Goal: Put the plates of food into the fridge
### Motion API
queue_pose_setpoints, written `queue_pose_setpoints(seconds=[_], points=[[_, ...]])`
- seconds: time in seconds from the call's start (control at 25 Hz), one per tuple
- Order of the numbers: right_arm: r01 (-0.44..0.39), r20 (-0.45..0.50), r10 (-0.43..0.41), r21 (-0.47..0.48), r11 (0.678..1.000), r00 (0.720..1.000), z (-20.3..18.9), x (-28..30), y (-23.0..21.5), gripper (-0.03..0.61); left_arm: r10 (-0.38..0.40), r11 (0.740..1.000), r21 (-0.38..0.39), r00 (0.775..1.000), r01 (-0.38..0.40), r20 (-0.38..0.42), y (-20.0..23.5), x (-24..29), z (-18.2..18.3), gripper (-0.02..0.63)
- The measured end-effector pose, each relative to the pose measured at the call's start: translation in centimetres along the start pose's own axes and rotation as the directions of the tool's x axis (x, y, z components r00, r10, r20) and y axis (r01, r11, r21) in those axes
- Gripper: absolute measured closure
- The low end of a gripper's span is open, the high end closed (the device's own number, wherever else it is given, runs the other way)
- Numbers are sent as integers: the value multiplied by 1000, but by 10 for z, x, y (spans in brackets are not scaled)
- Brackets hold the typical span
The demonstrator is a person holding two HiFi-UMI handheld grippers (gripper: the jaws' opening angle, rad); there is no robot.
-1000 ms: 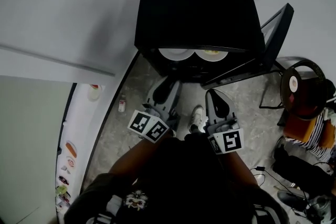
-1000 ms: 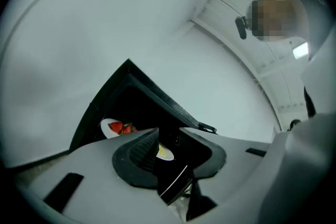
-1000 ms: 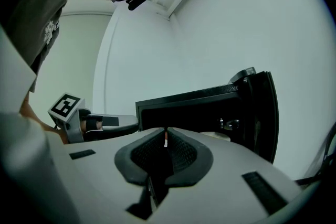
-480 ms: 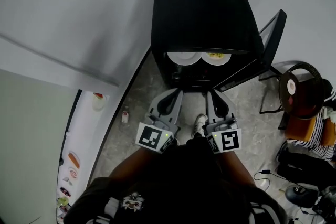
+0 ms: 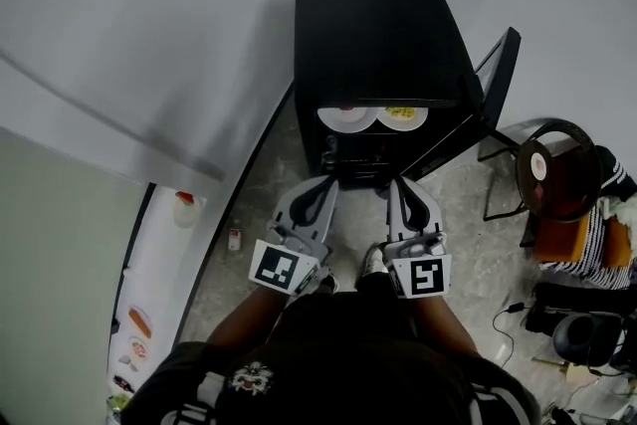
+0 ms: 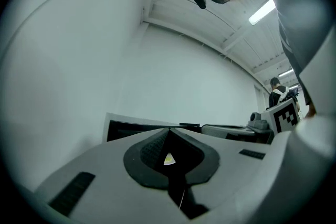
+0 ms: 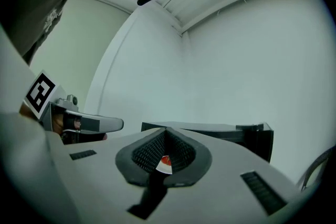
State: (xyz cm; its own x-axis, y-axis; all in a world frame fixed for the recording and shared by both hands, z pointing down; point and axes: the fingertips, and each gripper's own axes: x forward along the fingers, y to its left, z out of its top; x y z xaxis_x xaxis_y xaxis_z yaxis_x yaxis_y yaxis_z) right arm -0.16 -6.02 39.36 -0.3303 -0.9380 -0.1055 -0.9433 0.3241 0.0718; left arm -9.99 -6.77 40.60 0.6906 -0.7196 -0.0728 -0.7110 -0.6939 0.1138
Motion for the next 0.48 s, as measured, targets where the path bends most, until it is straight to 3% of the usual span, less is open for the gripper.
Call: queue_pose_setpoints(seconds=[0.24, 0.48], points=[[-21, 38, 21, 0, 1000, 999, 17, -11, -9, 555, 42, 999, 30, 999, -42, 9, -15, 2, 7, 592], [-35, 53, 36, -9, 999, 998, 23, -33, -24, 555, 59, 998, -40, 998, -58, 38, -50, 6, 12, 592]])
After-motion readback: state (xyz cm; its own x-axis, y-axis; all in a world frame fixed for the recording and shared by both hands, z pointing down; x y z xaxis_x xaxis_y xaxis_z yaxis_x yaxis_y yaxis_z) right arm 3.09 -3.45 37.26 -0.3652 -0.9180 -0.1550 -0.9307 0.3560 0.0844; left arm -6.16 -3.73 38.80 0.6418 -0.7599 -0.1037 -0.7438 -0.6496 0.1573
